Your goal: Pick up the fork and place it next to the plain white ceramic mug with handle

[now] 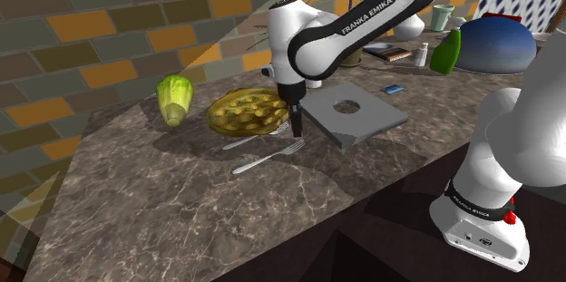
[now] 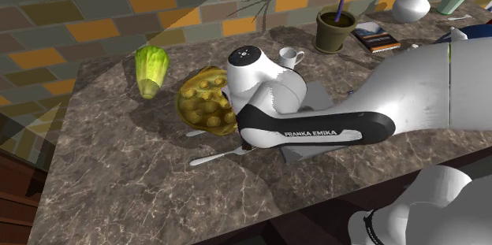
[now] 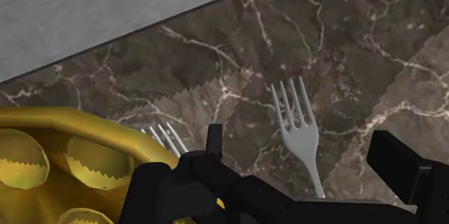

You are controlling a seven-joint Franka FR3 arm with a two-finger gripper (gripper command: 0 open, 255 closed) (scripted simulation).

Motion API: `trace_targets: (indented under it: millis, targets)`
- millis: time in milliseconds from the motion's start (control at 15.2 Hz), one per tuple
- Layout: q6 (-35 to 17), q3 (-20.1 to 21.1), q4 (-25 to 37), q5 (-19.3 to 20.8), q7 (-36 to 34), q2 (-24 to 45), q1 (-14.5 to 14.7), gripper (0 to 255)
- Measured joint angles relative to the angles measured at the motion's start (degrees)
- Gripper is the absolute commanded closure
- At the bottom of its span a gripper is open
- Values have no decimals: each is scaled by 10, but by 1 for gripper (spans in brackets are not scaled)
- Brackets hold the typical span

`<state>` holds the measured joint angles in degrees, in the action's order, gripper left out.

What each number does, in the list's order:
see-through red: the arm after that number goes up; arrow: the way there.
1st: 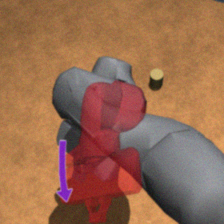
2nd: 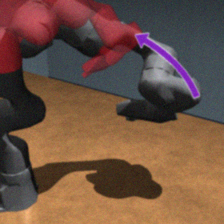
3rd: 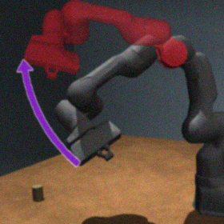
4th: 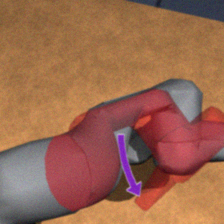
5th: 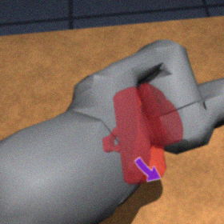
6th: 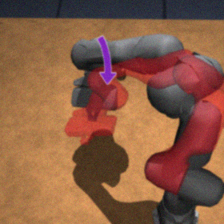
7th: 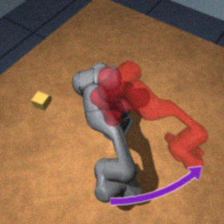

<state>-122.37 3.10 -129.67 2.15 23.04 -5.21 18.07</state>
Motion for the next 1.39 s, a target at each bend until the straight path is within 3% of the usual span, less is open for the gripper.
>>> trace_targets:
  millis: [330, 792, 1188, 1254, 1386]
  targets:
    - [-32, 22, 28, 5, 34, 55, 23, 0]
    - [-87, 23, 6, 11, 34, 87, 24, 0]
    - [-91, 23, 6, 11, 33, 90, 24, 0]
    - [-90, 23, 7, 11, 33, 91, 24, 255]
    - [-90, 23, 8, 11, 33, 92, 24, 255]
